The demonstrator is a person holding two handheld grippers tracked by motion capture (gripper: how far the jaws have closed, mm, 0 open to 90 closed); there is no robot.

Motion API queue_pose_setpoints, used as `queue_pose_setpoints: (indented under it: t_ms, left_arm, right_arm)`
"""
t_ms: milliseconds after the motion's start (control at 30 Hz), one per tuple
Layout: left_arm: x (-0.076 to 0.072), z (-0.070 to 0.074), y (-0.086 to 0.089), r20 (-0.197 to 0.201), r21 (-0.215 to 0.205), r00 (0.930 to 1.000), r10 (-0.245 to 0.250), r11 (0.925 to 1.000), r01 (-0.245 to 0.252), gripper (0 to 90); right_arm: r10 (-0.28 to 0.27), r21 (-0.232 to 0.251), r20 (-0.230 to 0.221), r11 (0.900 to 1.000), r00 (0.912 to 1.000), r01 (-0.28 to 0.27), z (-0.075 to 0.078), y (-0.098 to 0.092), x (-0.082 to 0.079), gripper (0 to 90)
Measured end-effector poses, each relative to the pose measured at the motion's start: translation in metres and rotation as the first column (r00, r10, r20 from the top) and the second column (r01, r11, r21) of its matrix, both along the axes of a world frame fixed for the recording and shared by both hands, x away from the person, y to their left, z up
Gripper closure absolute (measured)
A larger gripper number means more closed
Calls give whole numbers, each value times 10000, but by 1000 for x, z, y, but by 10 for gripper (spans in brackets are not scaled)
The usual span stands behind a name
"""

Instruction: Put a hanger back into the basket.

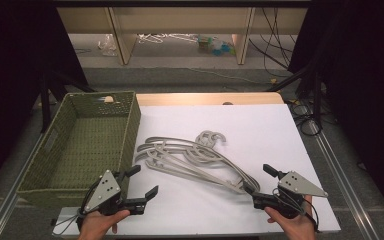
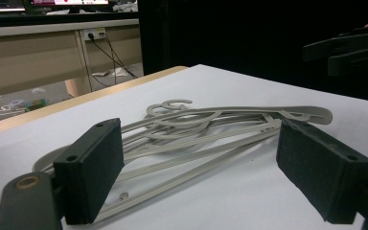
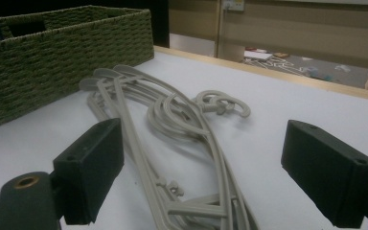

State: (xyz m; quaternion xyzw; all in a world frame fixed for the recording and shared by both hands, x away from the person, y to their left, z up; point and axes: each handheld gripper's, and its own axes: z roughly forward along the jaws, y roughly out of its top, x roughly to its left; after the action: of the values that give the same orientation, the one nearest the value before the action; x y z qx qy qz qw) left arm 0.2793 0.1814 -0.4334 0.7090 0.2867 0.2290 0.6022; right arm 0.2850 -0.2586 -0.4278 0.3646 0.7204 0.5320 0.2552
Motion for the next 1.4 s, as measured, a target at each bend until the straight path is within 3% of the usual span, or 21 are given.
queue_pose_setpoints:
  t_ms: [467, 633, 733, 767, 900, 967, 1000, 1033, 1200, 1333, 1400]
  left_arm:
    - [1, -1, -2, 24, -37, 9999, -105, 9999, 105, 162]
    - [0, -1, -2, -69, 62, 10000, -42, 10000, 42, 161]
    - [0, -1, -2, -61, 85, 10000, -38, 10000, 38, 162]
    - [0, -1, -2, -83, 78, 10000, -43, 10000, 44, 161]
    - [1, -1, -2, -52, 142, 10000, -79, 9999, 80, 161]
    - [0, -2, -3, -161, 45, 9999, 6, 10000, -6, 161]
    - [0, -2, -3, -161, 45, 9999, 6, 10000, -6, 162]
    - [2, -1, -2, 174, 247, 9998, -93, 9997, 89, 162]
    - [3, -1, -2, 215, 329, 9997, -134, 9994, 127, 162]
    - [3, -2, -2, 178, 332, 9997, -145, 9994, 139, 162]
    - [3, -2, -2, 168, 347, 9997, -151, 9993, 145, 162]
  right_arm:
    - [262, -352, -172, 9990, 9995, -268, -3, 6, 4, 162]
    - [459, -1142, -603, 9921, 9971, -525, -3, 6, 12, 236]
    - [607, -1502, -763, 9861, 9952, -717, -5, 7, 21, 235]
    - [614, -1481, -1076, 9860, 9923, -771, -5, 8, 22, 239]
    - [777, -1815, -1039, 9787, 9916, -957, -1, 11, 31, 255]
    - [897, -2102, -1025, 9715, 9907, -1097, 0, 13, 39, 255]
    - [998, -2234, -1174, 9668, 9881, -1242, 0, 14, 44, 260]
    - [1069, -2301, -1334, 9636, 9853, -1357, -1, 15, 48, 267]
    - [1150, -2913, -2080, 9407, 9713, -1738, -7, 21, 70, 315]
    - [1108, -3614, -2426, 9116, 9638, -1958, -10, 29, 86, 361]
    - [1074, -3797, -2500, 9034, 9623, -1994, -12, 33, 94, 391]
